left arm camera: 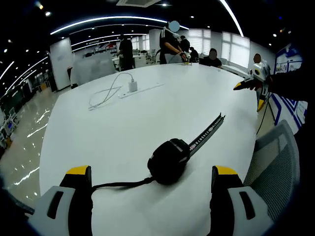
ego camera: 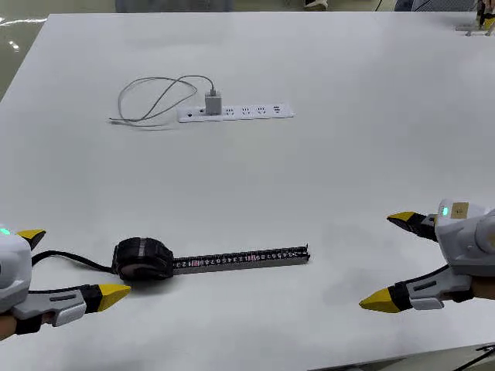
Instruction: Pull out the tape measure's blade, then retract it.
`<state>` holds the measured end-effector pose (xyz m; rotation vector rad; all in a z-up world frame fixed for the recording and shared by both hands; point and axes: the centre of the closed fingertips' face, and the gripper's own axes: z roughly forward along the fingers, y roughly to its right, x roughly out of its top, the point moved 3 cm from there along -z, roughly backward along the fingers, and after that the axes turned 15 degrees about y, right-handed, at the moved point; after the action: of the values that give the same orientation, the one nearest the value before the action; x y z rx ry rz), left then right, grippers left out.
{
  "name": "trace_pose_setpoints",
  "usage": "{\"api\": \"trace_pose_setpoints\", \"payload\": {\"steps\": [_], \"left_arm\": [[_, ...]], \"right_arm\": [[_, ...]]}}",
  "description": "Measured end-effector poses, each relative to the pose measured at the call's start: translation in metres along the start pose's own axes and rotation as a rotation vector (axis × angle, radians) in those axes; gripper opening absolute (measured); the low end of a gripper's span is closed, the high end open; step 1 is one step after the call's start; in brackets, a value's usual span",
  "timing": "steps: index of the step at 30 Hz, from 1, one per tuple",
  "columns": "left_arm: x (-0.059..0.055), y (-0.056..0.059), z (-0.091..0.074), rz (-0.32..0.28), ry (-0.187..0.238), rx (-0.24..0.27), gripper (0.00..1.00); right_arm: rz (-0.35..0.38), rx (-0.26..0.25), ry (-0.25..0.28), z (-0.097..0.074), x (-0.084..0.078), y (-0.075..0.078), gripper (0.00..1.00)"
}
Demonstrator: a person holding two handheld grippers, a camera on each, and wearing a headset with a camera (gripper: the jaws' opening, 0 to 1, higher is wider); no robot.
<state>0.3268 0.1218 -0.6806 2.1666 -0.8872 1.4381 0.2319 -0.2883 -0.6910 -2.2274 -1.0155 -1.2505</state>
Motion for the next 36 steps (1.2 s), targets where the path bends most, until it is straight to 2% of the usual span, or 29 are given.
{"api": "trace_pose_setpoints", "payload": {"steps": [1,2,4,7,8,9,11,13,16,18,20,23,26,30,32,36], "left_arm": [[0.002,0.002,0.002,-0.014,0.011,0.006,0.99],[0.006,0.007,0.006,-0.056,0.037,0.011,0.99],[0.006,0.019,0.011,-0.096,0.045,-0.017,0.99],[0.008,0.021,0.017,-0.042,0.067,0.033,0.99],[0.006,0.023,0.02,-0.057,0.054,0.05,0.99],[0.006,0.023,0.023,-0.051,0.064,0.08,0.99],[0.009,0.025,0.026,-0.02,0.087,0.09,0.99],[0.011,0.025,0.03,-0.006,0.09,0.119,0.99],[0.012,0.024,0.035,-0.028,0.093,0.142,0.99],[0.012,0.022,0.038,-0.048,0.089,0.175,0.99],[0.011,0.017,0.041,-0.04,0.088,0.205,0.99],[0.004,0.015,0.046,-0.035,0.072,0.22,0.99],[0.003,0.014,0.047,-0.025,0.071,0.235,0.99],[-0.001,0.013,0.051,-0.055,0.087,0.259,0.99],[-0.005,0.013,0.052,-0.055,0.081,0.268,0.99],[-0.008,0.017,0.054,-0.092,0.099,0.271,0.99]], "right_arm": [[-0.004,0.004,-0.008,0.001,0.0,0.001,0.99],[-0.012,0.017,-0.018,0.002,-0.001,0.001,0.99],[-0.026,0.024,-0.029,0.004,-0.001,0.004,0.99],[-0.036,0.035,-0.038,0.006,0.0,0.004,0.99],[-0.044,0.04,-0.038,0.007,0.001,0.004,0.99],[-0.06,0.045,-0.044,0.009,0.002,0.005,0.99],[-0.087,0.05,-0.051,0.01,0.004,0.005,0.99],[-0.096,0.055,-0.054,0.012,0.008,0.006,0.99],[-0.108,0.065,-0.051,0.015,0.013,0.011,0.99],[-0.122,0.073,-0.058,0.018,0.015,0.013,0.99],[-0.135,0.083,-0.063,0.022,0.018,0.015,0.99],[-0.15,0.098,-0.068,0.028,0.021,0.017,0.99],[-0.145,0.115,-0.074,0.034,0.022,0.017,0.99],[-0.154,0.147,-0.091,0.042,0.021,0.017,0.99],[-0.172,0.163,-0.107,0.046,0.022,0.016,0.99],[-0.198,0.191,-0.122,0.053,0.023,0.016,0.99]]}}
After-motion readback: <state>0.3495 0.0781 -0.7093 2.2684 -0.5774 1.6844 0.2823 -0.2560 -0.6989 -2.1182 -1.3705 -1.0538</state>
